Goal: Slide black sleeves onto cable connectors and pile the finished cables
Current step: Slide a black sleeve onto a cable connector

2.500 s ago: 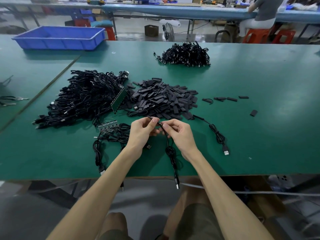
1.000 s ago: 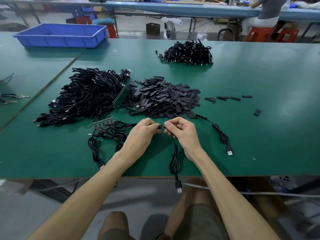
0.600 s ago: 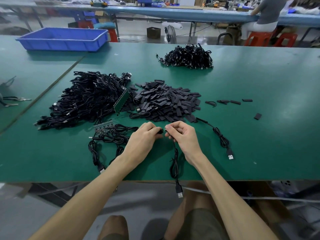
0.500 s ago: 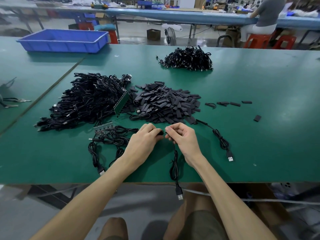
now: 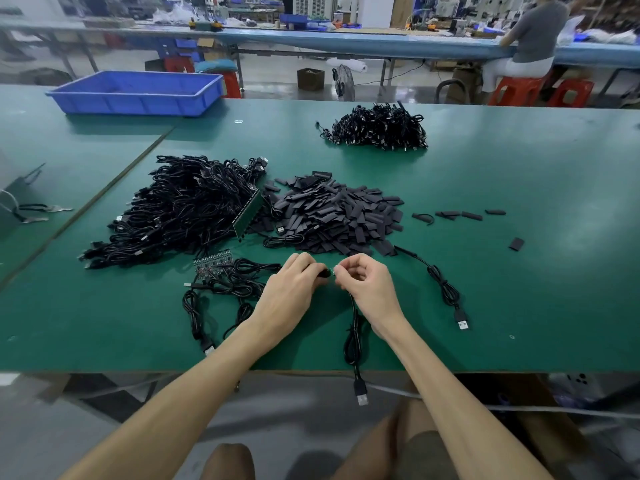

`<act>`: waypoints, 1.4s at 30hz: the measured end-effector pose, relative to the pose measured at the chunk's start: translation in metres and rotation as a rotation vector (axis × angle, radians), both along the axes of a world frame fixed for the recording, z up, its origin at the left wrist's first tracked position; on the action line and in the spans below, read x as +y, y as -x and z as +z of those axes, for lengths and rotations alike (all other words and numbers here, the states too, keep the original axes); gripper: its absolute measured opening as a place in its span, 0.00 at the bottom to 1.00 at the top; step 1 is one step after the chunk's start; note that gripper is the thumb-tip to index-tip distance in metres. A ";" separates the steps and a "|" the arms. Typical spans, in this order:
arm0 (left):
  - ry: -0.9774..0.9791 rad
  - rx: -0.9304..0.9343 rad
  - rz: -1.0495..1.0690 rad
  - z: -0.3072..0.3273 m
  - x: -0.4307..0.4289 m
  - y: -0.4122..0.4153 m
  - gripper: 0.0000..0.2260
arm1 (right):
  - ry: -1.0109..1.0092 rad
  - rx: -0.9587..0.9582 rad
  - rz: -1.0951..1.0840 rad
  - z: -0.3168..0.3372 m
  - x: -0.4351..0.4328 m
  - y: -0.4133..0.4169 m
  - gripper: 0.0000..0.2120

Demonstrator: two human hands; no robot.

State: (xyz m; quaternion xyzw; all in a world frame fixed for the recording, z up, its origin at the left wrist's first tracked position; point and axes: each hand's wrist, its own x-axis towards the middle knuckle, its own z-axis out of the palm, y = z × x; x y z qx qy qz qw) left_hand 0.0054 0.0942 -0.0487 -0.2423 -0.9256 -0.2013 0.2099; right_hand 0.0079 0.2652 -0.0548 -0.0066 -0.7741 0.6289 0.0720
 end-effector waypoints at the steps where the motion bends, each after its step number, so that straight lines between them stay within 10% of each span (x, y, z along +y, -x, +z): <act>1: -0.002 0.006 0.004 0.001 0.000 -0.001 0.09 | -0.020 0.001 -0.010 0.000 0.000 0.000 0.03; 42: -0.060 0.098 0.002 0.002 0.000 -0.004 0.06 | -0.155 -0.009 -0.034 -0.001 -0.005 0.003 0.06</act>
